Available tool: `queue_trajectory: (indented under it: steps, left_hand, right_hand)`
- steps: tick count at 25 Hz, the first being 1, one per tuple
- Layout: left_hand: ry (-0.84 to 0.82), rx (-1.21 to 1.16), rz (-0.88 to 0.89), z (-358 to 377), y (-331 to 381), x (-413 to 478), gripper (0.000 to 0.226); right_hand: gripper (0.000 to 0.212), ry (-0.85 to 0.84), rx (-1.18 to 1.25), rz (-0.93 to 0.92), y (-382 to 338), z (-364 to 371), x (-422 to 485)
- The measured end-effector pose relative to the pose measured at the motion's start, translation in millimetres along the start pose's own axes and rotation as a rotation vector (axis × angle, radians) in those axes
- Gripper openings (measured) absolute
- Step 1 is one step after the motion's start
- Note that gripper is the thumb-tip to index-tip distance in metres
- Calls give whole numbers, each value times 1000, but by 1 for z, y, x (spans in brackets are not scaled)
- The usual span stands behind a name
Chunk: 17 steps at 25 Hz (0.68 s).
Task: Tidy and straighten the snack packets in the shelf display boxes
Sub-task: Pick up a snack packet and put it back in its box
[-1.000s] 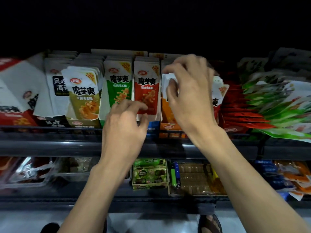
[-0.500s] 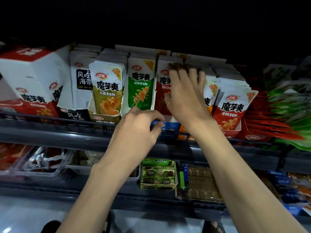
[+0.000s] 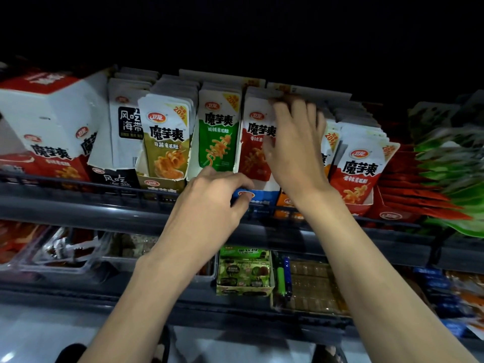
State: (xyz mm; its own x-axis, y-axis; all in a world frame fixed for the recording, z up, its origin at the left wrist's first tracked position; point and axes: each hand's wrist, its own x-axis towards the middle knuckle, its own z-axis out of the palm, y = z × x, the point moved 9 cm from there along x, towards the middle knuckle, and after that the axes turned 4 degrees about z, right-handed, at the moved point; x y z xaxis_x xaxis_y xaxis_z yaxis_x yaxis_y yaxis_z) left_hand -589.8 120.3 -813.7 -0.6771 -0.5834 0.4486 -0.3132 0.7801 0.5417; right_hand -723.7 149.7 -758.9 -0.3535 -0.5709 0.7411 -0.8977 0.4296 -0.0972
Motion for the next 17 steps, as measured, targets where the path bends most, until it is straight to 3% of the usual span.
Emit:
queue_trajectory:
  steps: [6, 11, 17]
  left_hand:
    - [0, 12, 16, -1, 2, -1, 18]
    - [-2, 22, 20, 0, 1, -1, 18]
    - [1, 23, 19, 0, 0, 0, 16]
  right_hand:
    - [39, 58, 115, 4, 2, -8, -2]
    - [15, 139, 242, -30, 1, -22, 3]
    - [18, 206, 235, -36, 1, -23, 6]
